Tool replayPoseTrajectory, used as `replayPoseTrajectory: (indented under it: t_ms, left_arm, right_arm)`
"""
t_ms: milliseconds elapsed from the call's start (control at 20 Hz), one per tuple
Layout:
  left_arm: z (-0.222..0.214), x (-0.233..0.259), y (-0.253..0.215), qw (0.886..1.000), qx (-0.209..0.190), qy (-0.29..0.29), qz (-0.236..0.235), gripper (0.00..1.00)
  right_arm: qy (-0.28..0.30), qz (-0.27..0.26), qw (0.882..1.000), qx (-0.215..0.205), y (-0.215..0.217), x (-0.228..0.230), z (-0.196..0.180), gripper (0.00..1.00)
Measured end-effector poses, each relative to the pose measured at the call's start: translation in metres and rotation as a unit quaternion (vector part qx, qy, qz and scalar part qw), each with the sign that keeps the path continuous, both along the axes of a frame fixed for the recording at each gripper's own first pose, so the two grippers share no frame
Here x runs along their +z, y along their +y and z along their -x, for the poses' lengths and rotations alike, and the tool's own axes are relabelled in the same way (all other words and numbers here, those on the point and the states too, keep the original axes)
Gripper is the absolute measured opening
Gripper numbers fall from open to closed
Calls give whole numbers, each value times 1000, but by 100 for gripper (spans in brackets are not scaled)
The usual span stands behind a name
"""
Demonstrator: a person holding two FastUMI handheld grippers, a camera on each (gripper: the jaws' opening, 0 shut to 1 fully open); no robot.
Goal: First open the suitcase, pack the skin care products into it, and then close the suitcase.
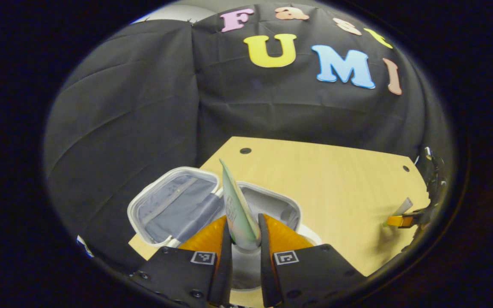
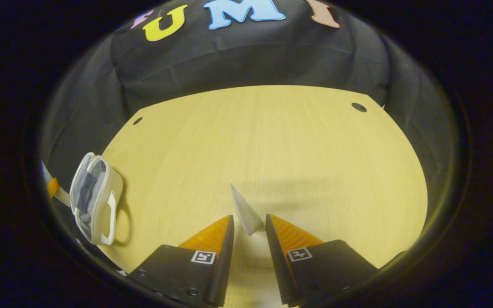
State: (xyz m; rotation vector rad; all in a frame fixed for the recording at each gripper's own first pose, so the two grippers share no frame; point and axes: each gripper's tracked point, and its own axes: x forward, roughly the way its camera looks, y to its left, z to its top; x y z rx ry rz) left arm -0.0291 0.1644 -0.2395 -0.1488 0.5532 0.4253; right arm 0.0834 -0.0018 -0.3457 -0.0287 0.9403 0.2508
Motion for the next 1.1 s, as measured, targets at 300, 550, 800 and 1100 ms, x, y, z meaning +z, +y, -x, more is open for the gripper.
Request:
replayPoseTrajectory:
  t_ms: [300,550,800,1100]
  left_arm:
    - [20,-28,51,998,11,60,-5,36]
    - [18,-77,51,982,-56,181,20,36]
    - [19,-128,46,947,-114,298,41,36]
    - [-8,-97,74,969,-86,231,-15,100]
  right_arm:
    - [2,-26,1000,-9,9,12,1,29]
    - [8,-99,995,24,63,53,33,28]
    - [21,-141,984,103,131,90,79,28]
    - [56,-153,971,177,191,95,137,28]
